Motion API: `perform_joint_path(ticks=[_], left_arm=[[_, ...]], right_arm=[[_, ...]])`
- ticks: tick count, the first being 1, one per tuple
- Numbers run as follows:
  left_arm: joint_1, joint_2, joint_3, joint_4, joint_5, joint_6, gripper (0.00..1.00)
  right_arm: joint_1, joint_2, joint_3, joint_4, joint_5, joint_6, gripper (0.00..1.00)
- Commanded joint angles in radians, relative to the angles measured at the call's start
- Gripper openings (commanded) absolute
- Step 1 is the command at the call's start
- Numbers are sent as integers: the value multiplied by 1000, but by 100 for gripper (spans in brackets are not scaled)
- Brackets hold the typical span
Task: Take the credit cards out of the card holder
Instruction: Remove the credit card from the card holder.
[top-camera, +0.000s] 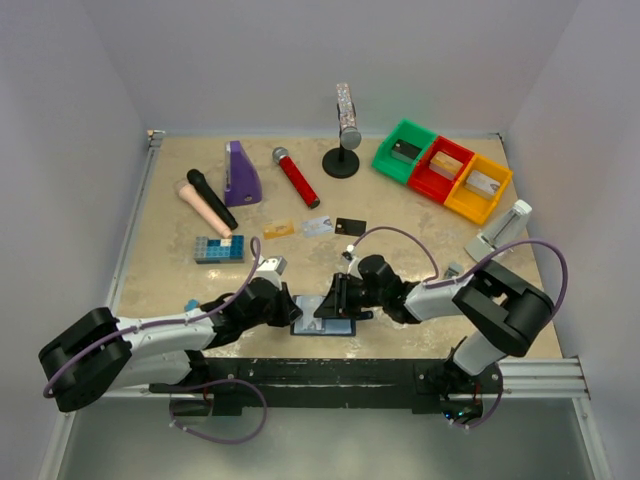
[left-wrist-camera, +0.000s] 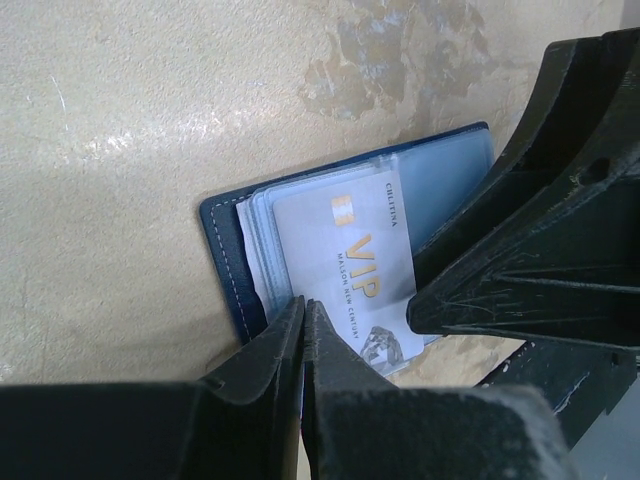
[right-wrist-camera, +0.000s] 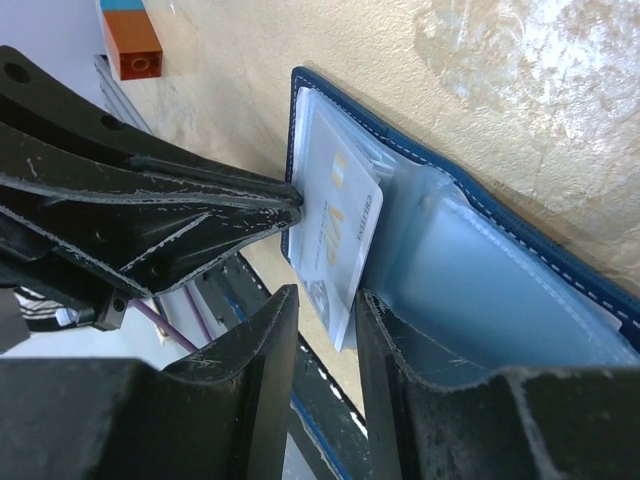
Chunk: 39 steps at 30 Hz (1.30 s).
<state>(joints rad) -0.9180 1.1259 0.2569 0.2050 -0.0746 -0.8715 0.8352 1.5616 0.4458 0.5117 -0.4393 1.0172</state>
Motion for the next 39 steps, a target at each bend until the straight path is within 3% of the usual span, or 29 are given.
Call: perform_joint_path(ticks=[1, 21, 39], left_arm=[[2, 2, -25, 39, -2, 9, 7], [1, 18, -62, 94, 18, -11, 3], [1, 3, -65, 88, 9, -18, 7]], right_arm=[[-2, 41, -16, 169, -32, 64, 35], [-8, 109, -38, 317, -35, 124, 35], [-8, 95, -19, 254, -58, 101, 35]])
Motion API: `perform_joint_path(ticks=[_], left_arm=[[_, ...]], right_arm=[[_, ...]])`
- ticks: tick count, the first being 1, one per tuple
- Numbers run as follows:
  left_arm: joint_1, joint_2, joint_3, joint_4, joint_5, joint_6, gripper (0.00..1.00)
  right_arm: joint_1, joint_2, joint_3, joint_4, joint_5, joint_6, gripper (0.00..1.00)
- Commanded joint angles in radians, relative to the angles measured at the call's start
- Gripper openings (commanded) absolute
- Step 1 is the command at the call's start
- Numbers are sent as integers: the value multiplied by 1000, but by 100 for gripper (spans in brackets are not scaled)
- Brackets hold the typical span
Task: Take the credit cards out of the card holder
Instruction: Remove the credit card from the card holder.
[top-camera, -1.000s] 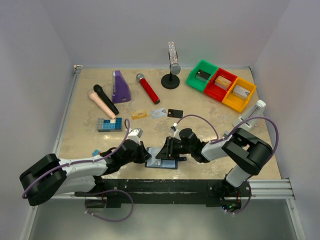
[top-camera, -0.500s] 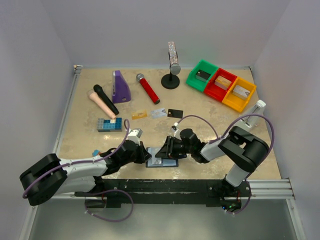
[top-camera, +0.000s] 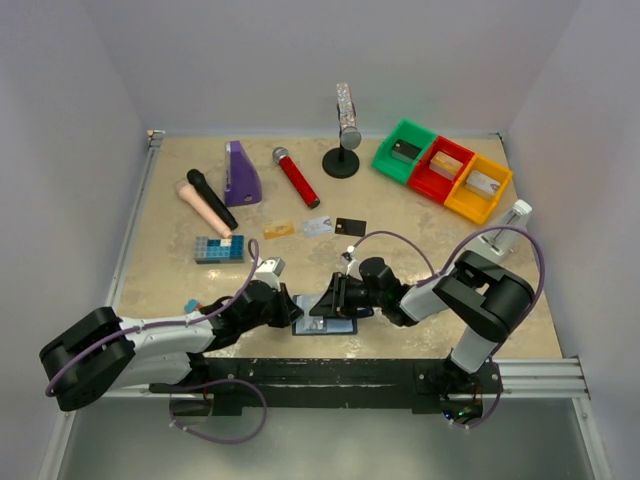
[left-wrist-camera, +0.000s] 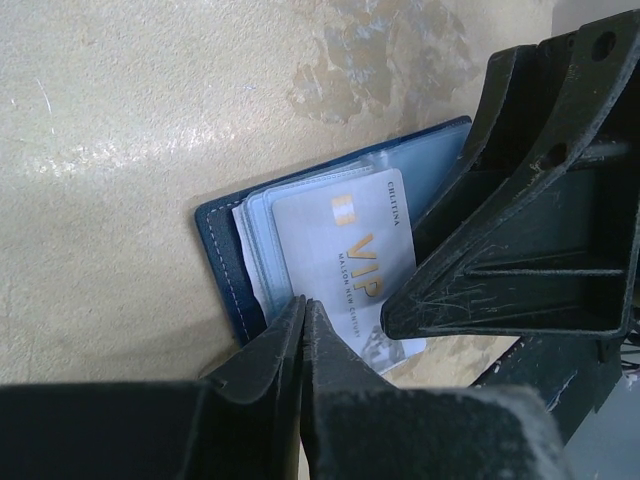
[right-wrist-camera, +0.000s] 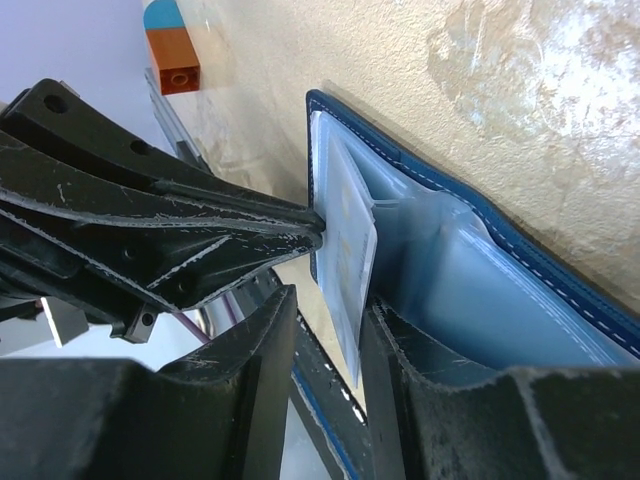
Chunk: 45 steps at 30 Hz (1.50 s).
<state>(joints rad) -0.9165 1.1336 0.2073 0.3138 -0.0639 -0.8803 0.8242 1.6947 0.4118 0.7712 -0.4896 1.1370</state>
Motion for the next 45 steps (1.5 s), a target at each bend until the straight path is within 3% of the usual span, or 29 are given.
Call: perform_joint_path(ticks=[1, 10, 32, 45], left_arm=[[-1, -9, -16, -30, -7, -9, 9], [-1, -52, -17, -81, -37, -5, 13], [-1, -61, -23, -90, -47, -2, 0], [-1, -75, -29, -104, -56, -2, 0]], right_arm=[[3, -49, 15, -24, -3, -25, 34], [3, -96, 13, -89, 11, -56, 32], [-2, -138, 5, -124, 26, -69, 26], [-10, -167, -4, -153, 36, -79, 21]])
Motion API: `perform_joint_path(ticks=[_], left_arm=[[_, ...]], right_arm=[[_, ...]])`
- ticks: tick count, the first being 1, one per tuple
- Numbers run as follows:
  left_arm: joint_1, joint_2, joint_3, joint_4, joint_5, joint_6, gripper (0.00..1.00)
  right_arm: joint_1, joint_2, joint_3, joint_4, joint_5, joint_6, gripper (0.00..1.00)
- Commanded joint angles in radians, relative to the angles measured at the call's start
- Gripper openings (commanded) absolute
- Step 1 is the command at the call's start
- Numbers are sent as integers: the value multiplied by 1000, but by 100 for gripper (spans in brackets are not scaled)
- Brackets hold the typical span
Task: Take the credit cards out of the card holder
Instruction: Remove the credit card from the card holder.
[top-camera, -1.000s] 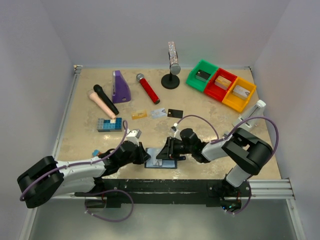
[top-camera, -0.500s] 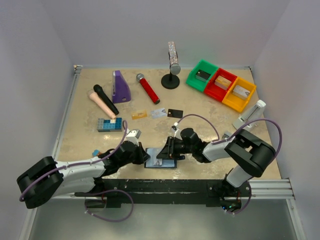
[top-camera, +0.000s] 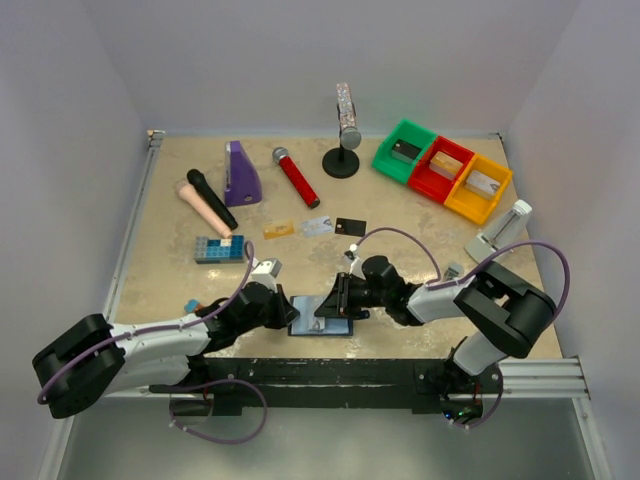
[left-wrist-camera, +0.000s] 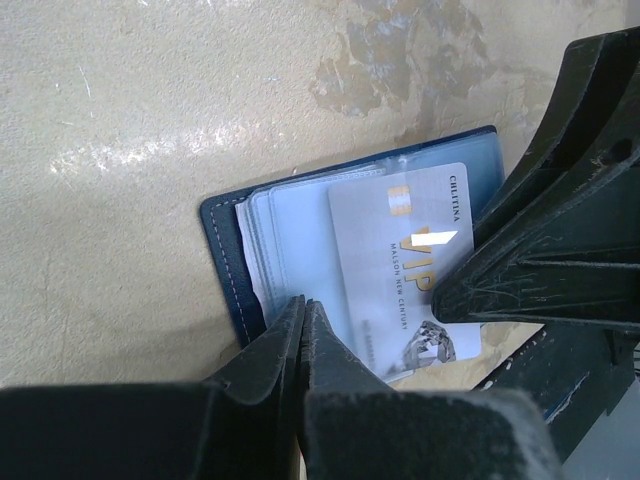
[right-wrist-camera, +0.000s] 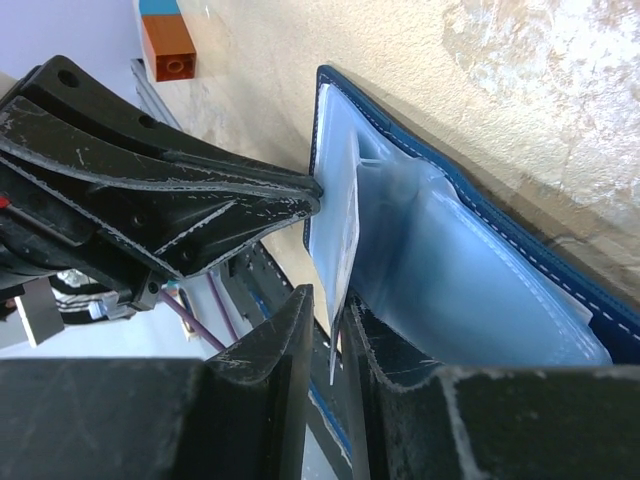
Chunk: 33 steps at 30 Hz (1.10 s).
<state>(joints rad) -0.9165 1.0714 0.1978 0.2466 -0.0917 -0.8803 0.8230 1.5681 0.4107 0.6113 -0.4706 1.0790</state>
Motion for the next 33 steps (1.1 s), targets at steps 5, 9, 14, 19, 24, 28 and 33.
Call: perform_joint_path(ticks=[5, 9, 14, 19, 24, 28, 33], left_arm=[[-1, -24, -21, -44, -32, -2, 0], [-1, -27, -24, -49, -34, -3, 0], [-1, -36, -26, -52, -34, -6, 0], [-1, -47, -32, -50, -36, -11, 0], [-1, -64, -43, -53, -40, -19, 0], [-1, -79, -51, -61, -43, -23, 0], [-1, -99, -55, -73, -51, -23, 0]], right_arm=[[-13, -45, -7, -2, 18, -24, 19], [-16, -45, -10, -8, 18, -27, 15], [-19, -45, -10, -22, 18, -33, 6], [-22, -51, -12, -34, 18, -34, 0], [-33, -71, -19, -57, 18, -40, 0], [-45, -89, -27, -85, 18, -50, 0], [-56, -140, -32, -160, 29, -73, 0]])
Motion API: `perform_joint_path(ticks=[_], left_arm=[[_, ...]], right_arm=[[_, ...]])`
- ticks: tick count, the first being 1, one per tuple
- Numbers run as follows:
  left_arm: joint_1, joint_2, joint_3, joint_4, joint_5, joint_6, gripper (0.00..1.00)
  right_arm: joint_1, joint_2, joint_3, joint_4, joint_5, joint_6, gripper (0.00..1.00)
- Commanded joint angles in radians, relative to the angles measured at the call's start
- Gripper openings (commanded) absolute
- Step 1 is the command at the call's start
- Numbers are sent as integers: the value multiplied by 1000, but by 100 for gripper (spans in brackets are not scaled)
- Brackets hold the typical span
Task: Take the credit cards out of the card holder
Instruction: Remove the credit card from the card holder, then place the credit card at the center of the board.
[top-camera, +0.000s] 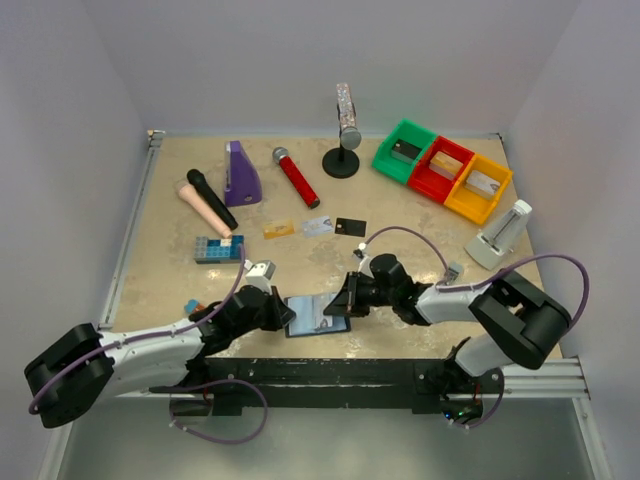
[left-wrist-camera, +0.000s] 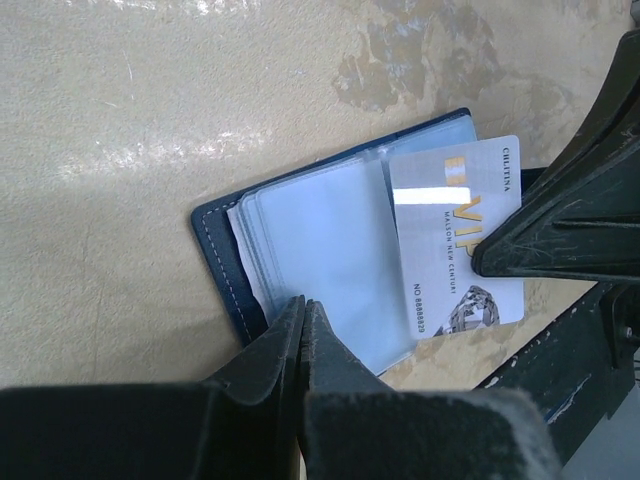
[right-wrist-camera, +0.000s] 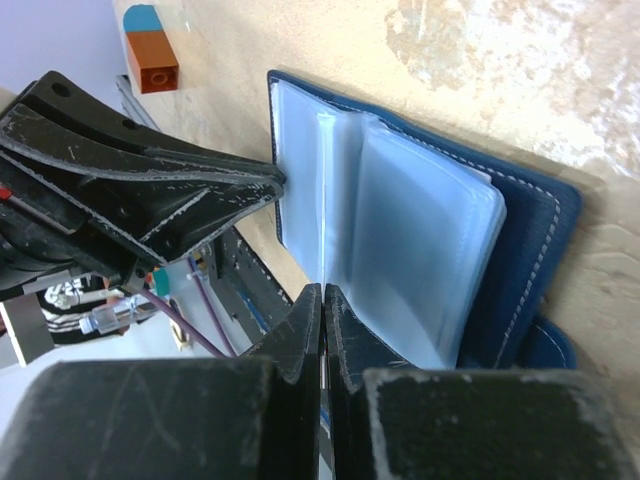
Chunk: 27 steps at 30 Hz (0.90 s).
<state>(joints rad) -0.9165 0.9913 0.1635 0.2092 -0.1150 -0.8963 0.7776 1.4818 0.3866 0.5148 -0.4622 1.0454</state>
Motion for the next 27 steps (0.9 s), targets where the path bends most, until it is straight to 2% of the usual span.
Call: perform_joint_path(ticks=[1, 4, 5, 7, 8, 10, 13, 16, 19, 24, 27], left_arm=[[-1, -23, -18, -45, -31, -6, 0], [-1, -58, -5, -74, -41, -6, 1], [-1, -75, -1, -85, -46, -4, 4], [-1, -114, 19, -103, -54, 3, 18], [-1, -129, 33, -113, -54, 10, 28], [-1, -158, 77, -140, -45, 37, 41], [-1, -207, 200, -268, -38, 97, 53], [-1, -291, 304, -355, -29, 163, 64], [2, -385, 329, -309, 64, 247, 65], [5, -499, 341, -226, 394, 304, 64], [5, -528, 312, -87, 599, 261, 64]], right_arm=[[-12, -72, -3, -97, 28, -57, 0], [-12, -141, 8, -215, 54, -109, 0], [-12, -172, 14, -261, 60, -123, 0], [-12, -230, 26, -335, 80, -166, 0], [-12, -265, 43, -382, 86, -191, 0], [-12, -333, 80, -487, 109, -251, 0], [-12, -441, 162, -663, 119, -385, 0], [-12, -495, 283, -826, 7, -543, 0], [-9, -521, 379, -982, -169, -683, 0], [0, -520, 488, -1200, -468, -873, 0], [15, -512, 505, -1260, -594, -926, 0]])
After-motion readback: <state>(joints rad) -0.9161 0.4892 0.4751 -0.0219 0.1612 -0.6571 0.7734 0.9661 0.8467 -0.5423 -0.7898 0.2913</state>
